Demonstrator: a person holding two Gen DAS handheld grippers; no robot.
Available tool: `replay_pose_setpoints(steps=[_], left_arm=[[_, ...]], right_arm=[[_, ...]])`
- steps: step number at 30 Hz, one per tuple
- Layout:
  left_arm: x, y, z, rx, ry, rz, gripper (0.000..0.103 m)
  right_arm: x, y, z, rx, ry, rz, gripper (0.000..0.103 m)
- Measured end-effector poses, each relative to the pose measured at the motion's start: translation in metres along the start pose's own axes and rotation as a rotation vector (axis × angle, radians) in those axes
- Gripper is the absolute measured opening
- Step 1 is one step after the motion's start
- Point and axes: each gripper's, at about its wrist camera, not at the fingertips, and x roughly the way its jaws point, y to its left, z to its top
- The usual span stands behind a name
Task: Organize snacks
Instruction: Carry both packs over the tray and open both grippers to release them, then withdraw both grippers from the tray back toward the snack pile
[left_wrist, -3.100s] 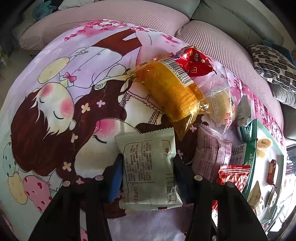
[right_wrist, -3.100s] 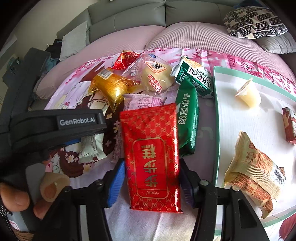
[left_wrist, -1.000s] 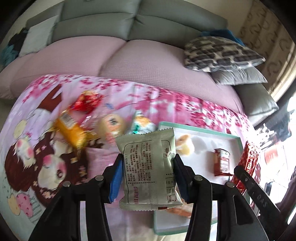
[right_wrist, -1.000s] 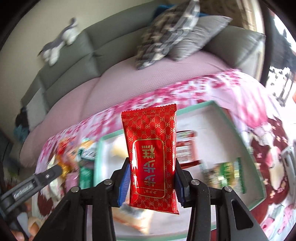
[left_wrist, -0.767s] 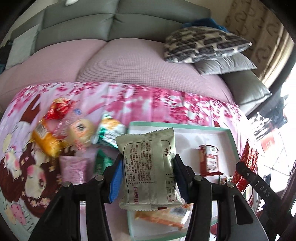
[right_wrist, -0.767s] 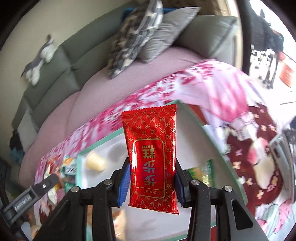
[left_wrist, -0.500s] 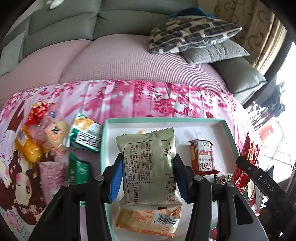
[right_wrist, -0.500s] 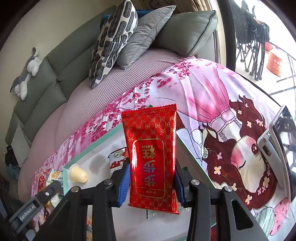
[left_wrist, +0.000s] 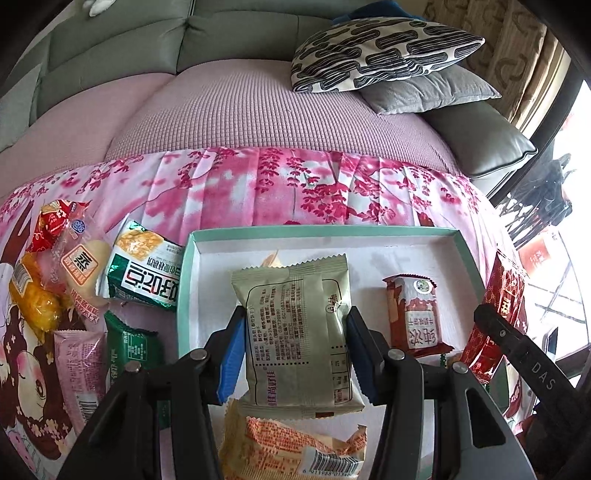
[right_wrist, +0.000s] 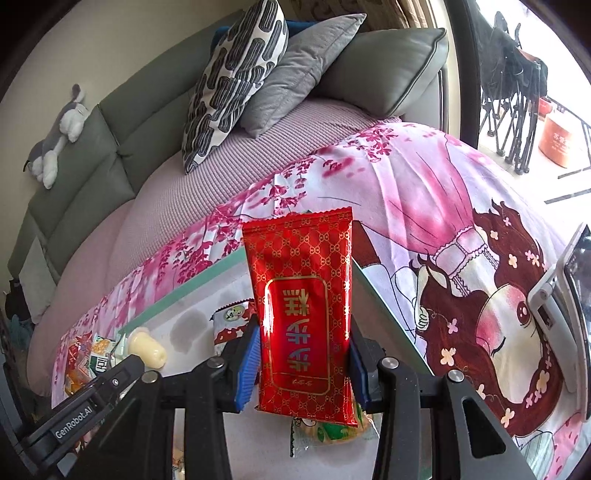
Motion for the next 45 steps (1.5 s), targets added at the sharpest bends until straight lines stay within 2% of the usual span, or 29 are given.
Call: replay_pose_setpoints(steps=[11, 19, 21, 22, 23, 25, 31, 35, 40, 41, 42, 45], left_arm=[[0.007, 0.005, 0.001, -0.006, 0.018, 0.005, 0.053], [0.008, 0.006, 0.000, -0.014, 0.021, 0.014, 0.053], [0.006, 0.007, 0.001, -0.016, 0.004, 0.015, 0.057], [0.004, 0.008, 0.002, -0.019, 0.000, 0.012, 0.064], [0.002, 0.008, 0.002, -0.020, -0.003, 0.011, 0.069], [-0.002, 0.006, 0.003, -0.022, -0.009, 0.012, 0.072], [-0.014, 0.004, 0.004, -0.021, -0.025, 0.031, 0.073], [-0.017, 0.008, 0.003, -0.036, -0.018, 0.079, 0.080], [-0.023, 0.014, 0.005, -0.047, -0.047, 0.119, 0.089], [-0.023, 0.015, 0.005, -0.052, -0.056, 0.127, 0.096], [-0.024, 0.016, 0.004, -0.055, -0.068, 0.142, 0.101], [-0.024, 0.019, 0.004, -0.048, -0.094, 0.191, 0.103]], right_arm=[[0.013, 0.008, -0.006, -0.024, 0.040, -0.003, 0.044], [0.019, 0.021, -0.012, -0.054, 0.077, 0.029, 0.044], [0.020, 0.022, -0.012, -0.055, 0.083, 0.028, 0.046], [0.019, 0.021, -0.012, -0.052, 0.083, 0.025, 0.047], [0.019, 0.021, -0.012, -0.047, 0.081, 0.023, 0.049], [0.018, 0.019, -0.010, -0.039, 0.080, 0.030, 0.062], [0.012, 0.021, -0.009, -0.049, 0.076, 0.031, 0.068], [0.008, 0.024, -0.008, -0.069, 0.068, 0.029, 0.074], [0.009, 0.023, -0.008, -0.065, 0.064, 0.029, 0.091], [0.010, 0.023, -0.008, -0.065, 0.062, 0.028, 0.094], [0.010, 0.022, -0.008, -0.065, 0.058, 0.028, 0.102], [0.008, 0.023, -0.006, -0.066, 0.044, 0.035, 0.103]])
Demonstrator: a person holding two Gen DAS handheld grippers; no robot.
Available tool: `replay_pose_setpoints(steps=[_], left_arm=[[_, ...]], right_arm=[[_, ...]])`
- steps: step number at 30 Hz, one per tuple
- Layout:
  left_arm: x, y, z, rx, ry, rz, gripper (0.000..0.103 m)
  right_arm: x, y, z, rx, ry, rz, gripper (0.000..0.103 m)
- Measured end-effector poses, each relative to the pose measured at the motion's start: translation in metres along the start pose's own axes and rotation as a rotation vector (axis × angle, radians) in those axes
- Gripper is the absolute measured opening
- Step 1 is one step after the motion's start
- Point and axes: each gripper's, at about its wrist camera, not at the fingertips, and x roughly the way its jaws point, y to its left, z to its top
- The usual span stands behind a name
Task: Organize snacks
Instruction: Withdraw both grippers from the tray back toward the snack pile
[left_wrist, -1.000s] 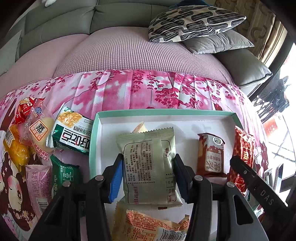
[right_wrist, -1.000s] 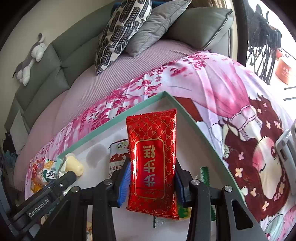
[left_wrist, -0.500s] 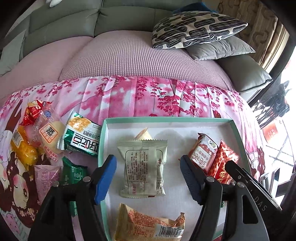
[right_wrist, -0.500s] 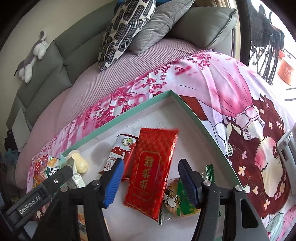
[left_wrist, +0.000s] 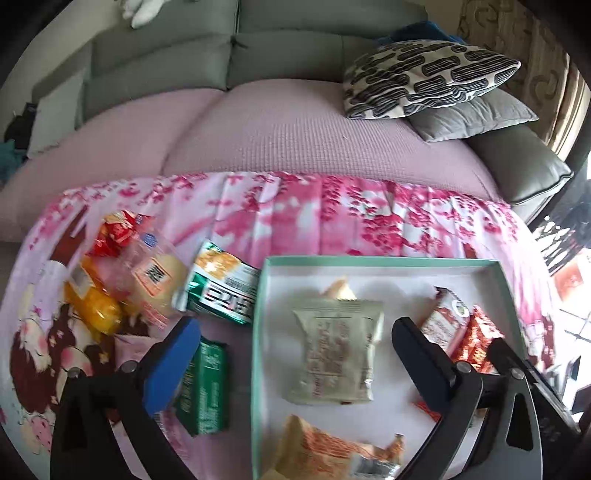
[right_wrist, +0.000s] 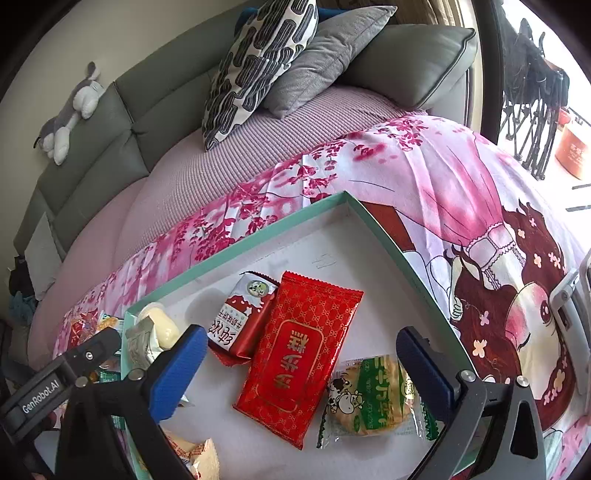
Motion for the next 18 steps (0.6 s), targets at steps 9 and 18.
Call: replay_pose_setpoints(steps=[9, 18], left_arm=[[0.002, 0.005, 0.000, -0.017, 0.026, -0.012, 0.103], [-0.013, 0.007, 0.001, -0.015, 0.025, 0.016, 0.103]], right_arm=[[0.001, 0.002, -0.001, -0.018, 0.013, -0.025, 0.103], [-0.007, 0.012, -0.002, -0.049, 0.014, -0.033, 0.103]])
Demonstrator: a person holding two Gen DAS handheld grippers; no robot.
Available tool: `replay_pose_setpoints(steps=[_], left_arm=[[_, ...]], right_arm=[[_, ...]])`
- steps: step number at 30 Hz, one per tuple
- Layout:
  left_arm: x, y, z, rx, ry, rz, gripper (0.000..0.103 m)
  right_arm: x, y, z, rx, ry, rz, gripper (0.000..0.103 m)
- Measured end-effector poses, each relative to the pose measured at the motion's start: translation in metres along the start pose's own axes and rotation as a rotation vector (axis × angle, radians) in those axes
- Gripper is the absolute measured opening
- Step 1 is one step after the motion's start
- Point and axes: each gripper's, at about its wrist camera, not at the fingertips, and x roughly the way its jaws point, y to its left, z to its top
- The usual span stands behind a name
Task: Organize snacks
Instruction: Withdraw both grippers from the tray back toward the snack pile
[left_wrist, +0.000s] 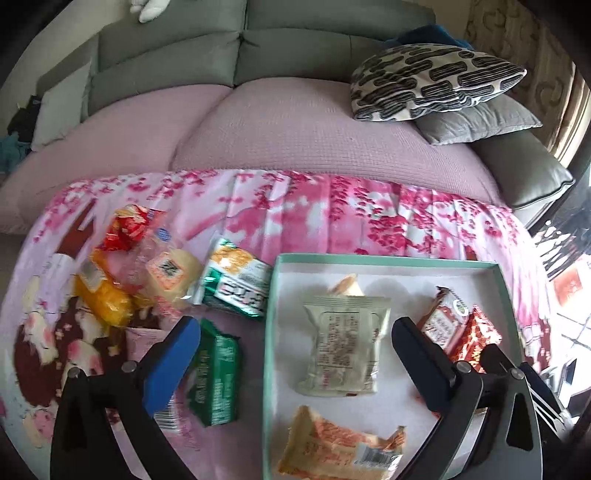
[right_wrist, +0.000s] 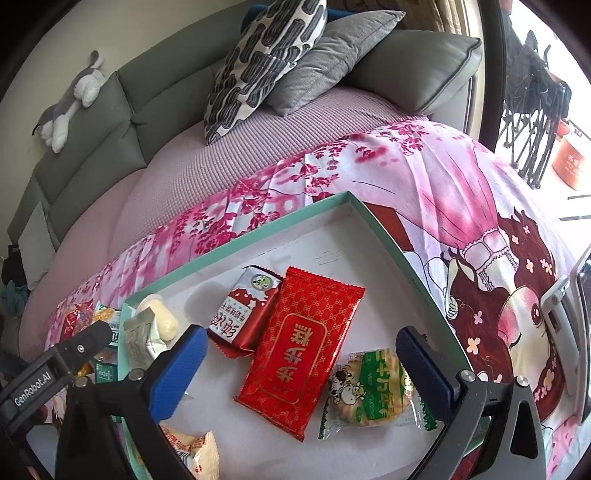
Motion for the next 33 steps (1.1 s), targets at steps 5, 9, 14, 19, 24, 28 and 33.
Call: replay_pose_setpoints(steps=[5, 9, 14, 19, 24, 28, 33], left_arm=[[-0.007, 0.010, -0.002, -0.009, 0.018, 0.086, 0.103], [-0.012, 0.022, -0.007, -0.025, 0.041, 0.097, 0.103], [-0.017, 0.050, -0.013, -0.023, 0.074, 0.142, 0.103], [-0.016, 0.090, -0.023, -0.065, 0.110, 0.203, 0.103], [-0.017, 0.127, -0.032, -0.156, 0.139, 0.221, 0.103], [-0.021, 0.148, -0.038, -0.208, 0.141, 0.225, 0.103], [-0.026, 0.172, -0.043, -0.270, 0.133, 0.218, 0.103]], right_arm=[[-0.007, 0.016, -0.003, -0.043, -0.007, -0.007, 0.103], [-0.011, 0.028, -0.007, -0.076, -0.006, -0.006, 0.103], [-0.017, 0.045, -0.013, -0.107, 0.003, 0.021, 0.103], [-0.025, 0.076, -0.025, -0.168, 0.012, 0.053, 0.103], [-0.028, 0.117, -0.043, -0.248, 0.040, 0.121, 0.103], [-0.027, 0.144, -0.060, -0.305, 0.068, 0.163, 0.103], [-0.023, 0.165, -0.076, -0.345, 0.097, 0.191, 0.103]])
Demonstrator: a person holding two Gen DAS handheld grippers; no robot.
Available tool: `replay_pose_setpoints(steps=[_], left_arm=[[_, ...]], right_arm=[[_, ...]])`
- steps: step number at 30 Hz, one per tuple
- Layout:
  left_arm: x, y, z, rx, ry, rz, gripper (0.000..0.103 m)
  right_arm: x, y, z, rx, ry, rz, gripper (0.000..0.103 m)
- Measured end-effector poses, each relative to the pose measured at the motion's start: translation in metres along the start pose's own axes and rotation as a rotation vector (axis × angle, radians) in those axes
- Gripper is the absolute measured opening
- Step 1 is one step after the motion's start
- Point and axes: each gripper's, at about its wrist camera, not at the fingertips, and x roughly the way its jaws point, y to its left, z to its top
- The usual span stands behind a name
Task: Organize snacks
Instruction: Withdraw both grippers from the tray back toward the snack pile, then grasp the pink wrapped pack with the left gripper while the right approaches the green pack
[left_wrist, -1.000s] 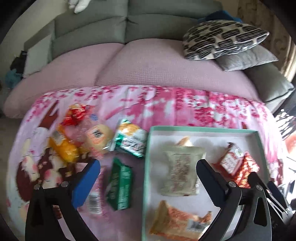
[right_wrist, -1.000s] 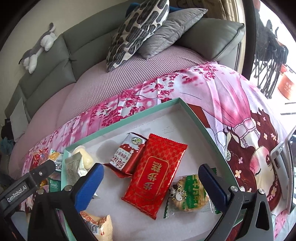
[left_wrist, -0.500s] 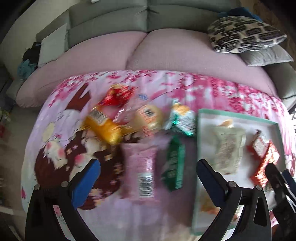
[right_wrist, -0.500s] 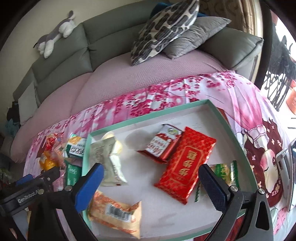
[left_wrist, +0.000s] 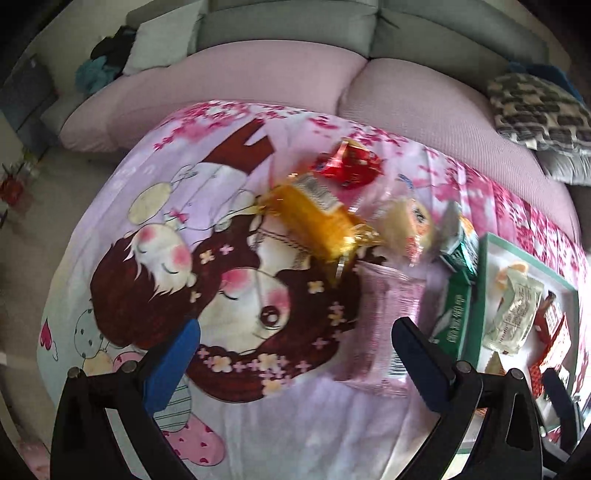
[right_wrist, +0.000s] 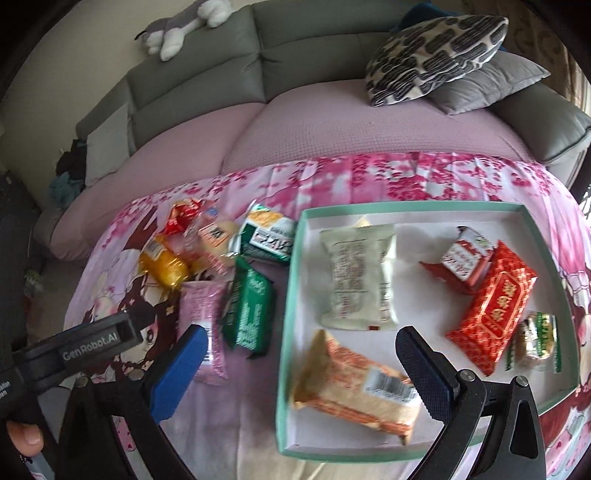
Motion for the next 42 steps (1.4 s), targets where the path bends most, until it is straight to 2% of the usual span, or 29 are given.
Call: replay_pose_setpoints(steps=[3, 12, 15, 23, 28, 34, 39, 42], left_arm=[[0.001, 0.014, 0.002, -0.028, 0.002, -0.003, 0.103], [0.013, 0.034, 0.011, -0.082, 0.018, -0.068, 0.103], [0.019, 0.034, 0.011, -0.065, 0.016, -0.061, 0.103], [0.038, 0.024, 0.014, -0.091, 0.029, -0.180, 0.103], [0.043, 0.013, 0.017, -0.064, 0.034, -0.196, 0.103], [0.053, -0.011, 0.015, 0.005, 0.096, -0.237, 0.103], [0.055, -0.027, 0.012, 0.055, 0.089, -0.219, 0.103], [0.056, -0.032, 0.010, 0.058, 0.100, -0.250, 0.103]], right_arm=[[0.005, 0.009, -0.004, -0.018, 0.014, 0.019, 0.103], [0.018, 0.023, -0.005, -0.072, 0.021, -0.010, 0.099], [0.021, 0.026, -0.006, -0.087, 0.017, -0.017, 0.093], [0.037, 0.028, 0.000, -0.072, 0.031, -0.010, 0.074], [0.048, 0.034, 0.005, -0.083, 0.043, -0.019, 0.060], [0.050, 0.029, 0.008, -0.073, 0.041, -0.028, 0.060], [0.051, 0.024, 0.007, -0.071, 0.051, -0.032, 0.060], [0.047, 0.023, 0.005, -0.073, 0.044, -0.037, 0.060]])
